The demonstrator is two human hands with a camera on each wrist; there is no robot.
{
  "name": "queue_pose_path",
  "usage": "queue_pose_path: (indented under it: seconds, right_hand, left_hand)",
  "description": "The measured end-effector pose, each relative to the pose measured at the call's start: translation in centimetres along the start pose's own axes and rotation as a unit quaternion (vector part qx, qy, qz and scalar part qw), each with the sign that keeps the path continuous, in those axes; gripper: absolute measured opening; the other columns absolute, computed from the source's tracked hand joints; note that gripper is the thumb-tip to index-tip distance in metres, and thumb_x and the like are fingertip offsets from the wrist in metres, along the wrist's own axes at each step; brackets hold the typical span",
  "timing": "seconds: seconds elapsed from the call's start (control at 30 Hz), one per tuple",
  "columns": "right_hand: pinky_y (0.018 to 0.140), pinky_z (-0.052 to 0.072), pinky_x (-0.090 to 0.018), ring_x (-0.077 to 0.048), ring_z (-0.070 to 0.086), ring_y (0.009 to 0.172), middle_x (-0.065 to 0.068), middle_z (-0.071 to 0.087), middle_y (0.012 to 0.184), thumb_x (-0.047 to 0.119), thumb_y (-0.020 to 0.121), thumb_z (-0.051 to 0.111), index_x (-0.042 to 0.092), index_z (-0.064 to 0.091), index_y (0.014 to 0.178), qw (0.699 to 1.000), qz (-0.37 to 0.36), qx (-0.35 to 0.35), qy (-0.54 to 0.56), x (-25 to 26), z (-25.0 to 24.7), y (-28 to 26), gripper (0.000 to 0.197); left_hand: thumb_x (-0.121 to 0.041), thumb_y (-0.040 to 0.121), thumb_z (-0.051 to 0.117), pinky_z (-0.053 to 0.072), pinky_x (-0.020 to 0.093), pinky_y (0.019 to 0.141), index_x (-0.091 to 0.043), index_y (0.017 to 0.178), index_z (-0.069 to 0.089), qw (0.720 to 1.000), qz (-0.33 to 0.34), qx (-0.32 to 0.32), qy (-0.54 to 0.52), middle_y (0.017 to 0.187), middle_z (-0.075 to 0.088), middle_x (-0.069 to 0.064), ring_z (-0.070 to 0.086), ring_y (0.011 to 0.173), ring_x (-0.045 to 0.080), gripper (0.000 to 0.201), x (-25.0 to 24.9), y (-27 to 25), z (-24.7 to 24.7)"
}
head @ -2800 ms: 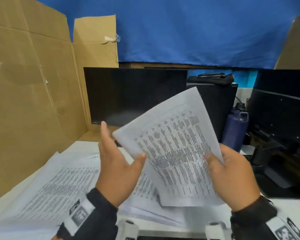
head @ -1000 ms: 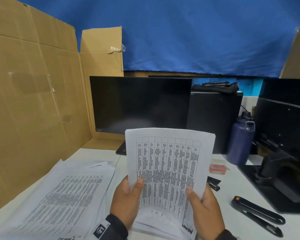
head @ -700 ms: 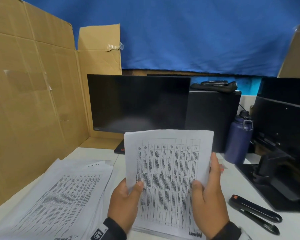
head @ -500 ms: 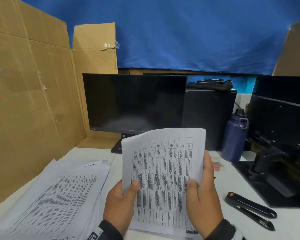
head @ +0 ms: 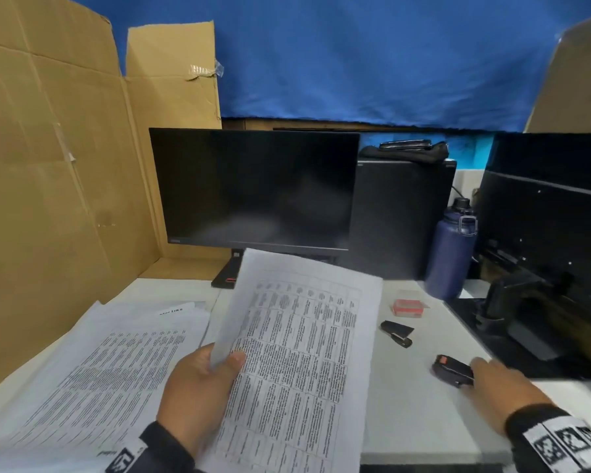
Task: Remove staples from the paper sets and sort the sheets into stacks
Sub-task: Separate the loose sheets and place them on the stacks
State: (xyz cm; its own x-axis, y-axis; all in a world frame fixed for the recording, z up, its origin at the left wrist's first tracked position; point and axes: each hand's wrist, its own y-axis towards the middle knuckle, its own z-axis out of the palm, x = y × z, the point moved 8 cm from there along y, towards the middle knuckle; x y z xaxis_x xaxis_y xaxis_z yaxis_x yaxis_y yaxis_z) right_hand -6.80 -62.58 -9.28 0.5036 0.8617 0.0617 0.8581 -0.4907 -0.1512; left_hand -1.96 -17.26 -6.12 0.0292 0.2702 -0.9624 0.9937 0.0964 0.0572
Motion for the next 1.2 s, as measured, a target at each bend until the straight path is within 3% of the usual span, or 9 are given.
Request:
queue_pose_path:
  seconds: [0.1, 0.17, 0.33, 0.4, 0.5, 0.63, 0.93, 1.1, 1.2]
  right_hand:
    - [0.08, 0.051, -0.038, -0.017, 0.066, 0.085, 0.002, 0.065, 0.089, 0.036, 0.095, 0.058, 0.021, 0.054, 0.102, 0.988, -0.03, -0.037, 0.146, 1.7, -2.0, -0.5, 0.017]
    - [0.071, 0.048, -0.036, -0.017, 0.065, 0.074, -0.003, 0.069, 0.083, 0.036, 0.09, 0.071, 0.02, 0.056, 0.097, 0.938, -0.058, -0.09, 0.33, 3.5, -4.8, -1.9, 0.024]
    - [0.08, 0.059, -0.055, -0.034, 0.074, 0.085, -0.014, 0.073, 0.089, 0.027, 0.086, 0.076, 0.016, 0.051, 0.107, 0.669, -0.137, -0.186, 0.706, 8.2, -9.4, -7.1, 0.034]
    - [0.082, 0.06, -0.053, -0.03, 0.074, 0.084, -0.009, 0.073, 0.086, 0.03, 0.093, 0.069, 0.009, 0.056, 0.108, 0.616, -0.151, -0.211, 0.744, 9.8, -10.0, -9.1, 0.029]
    - [0.085, 0.059, -0.046, -0.02, 0.075, 0.084, -0.005, 0.077, 0.087, 0.047, 0.097, 0.057, 0.004, 0.061, 0.106, 0.63, -0.155, -0.238, 0.723, 11.2, -9.8, -10.9, 0.044]
    - [0.091, 0.056, -0.04, -0.014, 0.073, 0.092, 0.003, 0.077, 0.092, 0.071, 0.081, 0.043, 0.014, 0.059, 0.108, 0.65, -0.175, -0.259, 0.693, 12.0, -9.3, -12.2, 0.066]
    - [0.078, 0.049, -0.011, -0.003, 0.071, 0.088, 0.008, 0.078, 0.09, 0.074, 0.084, 0.033, 0.007, 0.061, 0.108, 0.67, -0.187, -0.282, 0.661, 12.0, -8.9, -12.4, 0.077]
    - [0.084, 0.055, -0.034, -0.008, 0.072, 0.085, 0.005, 0.077, 0.086, 0.089, 0.078, 0.032, 0.028, 0.058, 0.093, 0.677, -0.19, -0.293, 0.648, 12.4, -8.6, -12.9, 0.069]
    - [0.078, 0.055, -0.033, -0.01, 0.073, 0.077, 0.004, 0.077, 0.079, 0.092, 0.074, 0.033, 0.019, 0.057, 0.094, 0.681, -0.198, -0.294, 0.64, 12.4, -8.5, -13.0, 0.079]
  left_hand:
    - [-0.033, 0.096, 0.067, 0.039, 0.027, 0.057, -0.009, 0.074, 0.063, 0.998, 0.016, 0.013, 0.056, 0.059, 0.045, 0.0, 0.044, 0.055, 0.016, 0.033, 0.2, -0.4, 0.6]
    - [-0.032, 0.096, 0.067, 0.035, 0.024, 0.052, -0.016, 0.068, 0.055, 0.996, 0.027, 0.023, 0.079, 0.055, 0.041, -0.005, 0.039, 0.05, 0.011, 0.035, 0.1, -0.7, 1.0]
    - [-0.037, 0.098, 0.063, 0.037, 0.027, 0.053, -0.025, 0.064, 0.055, 0.983, 0.063, 0.048, 0.167, 0.049, 0.048, -0.003, 0.042, 0.046, 0.006, 0.036, 0.1, -2.0, 2.2]
    - [-0.04, 0.098, 0.06, 0.038, 0.026, 0.052, -0.033, 0.062, 0.055, 0.973, 0.085, 0.071, 0.204, 0.053, 0.054, -0.003, 0.046, 0.048, 0.006, 0.037, -0.3, -3.0, 3.2]
    - [-0.043, 0.098, 0.06, 0.037, 0.024, 0.051, -0.032, 0.061, 0.053, 0.961, 0.097, 0.1, 0.24, 0.054, 0.055, -0.006, 0.047, 0.048, 0.005, 0.039, -0.7, -4.4, 5.0]
    - [-0.039, 0.096, 0.064, 0.036, 0.026, 0.051, -0.025, 0.058, 0.047, 0.964, 0.092, 0.112, 0.225, 0.05, 0.051, -0.012, 0.044, 0.046, 0.006, 0.044, -0.5, -4.9, 6.0]
    - [-0.041, 0.096, 0.064, 0.037, 0.028, 0.053, -0.035, 0.062, 0.052, 0.969, 0.103, 0.127, 0.185, 0.048, 0.045, -0.01, 0.04, 0.045, 0.005, 0.037, -0.4, -4.9, 6.3]
    - [-0.043, 0.097, 0.063, 0.038, 0.024, 0.052, -0.028, 0.067, 0.055, 0.965, 0.11, 0.128, 0.199, 0.049, 0.05, -0.013, 0.044, 0.046, 0.005, 0.034, -0.5, -5.6, 6.9]
    - [-0.045, 0.097, 0.06, 0.036, 0.022, 0.051, -0.027, 0.068, 0.054, 0.96, 0.117, 0.128, 0.221, 0.049, 0.05, -0.012, 0.045, 0.047, 0.005, 0.035, -0.5, -5.9, 7.2]
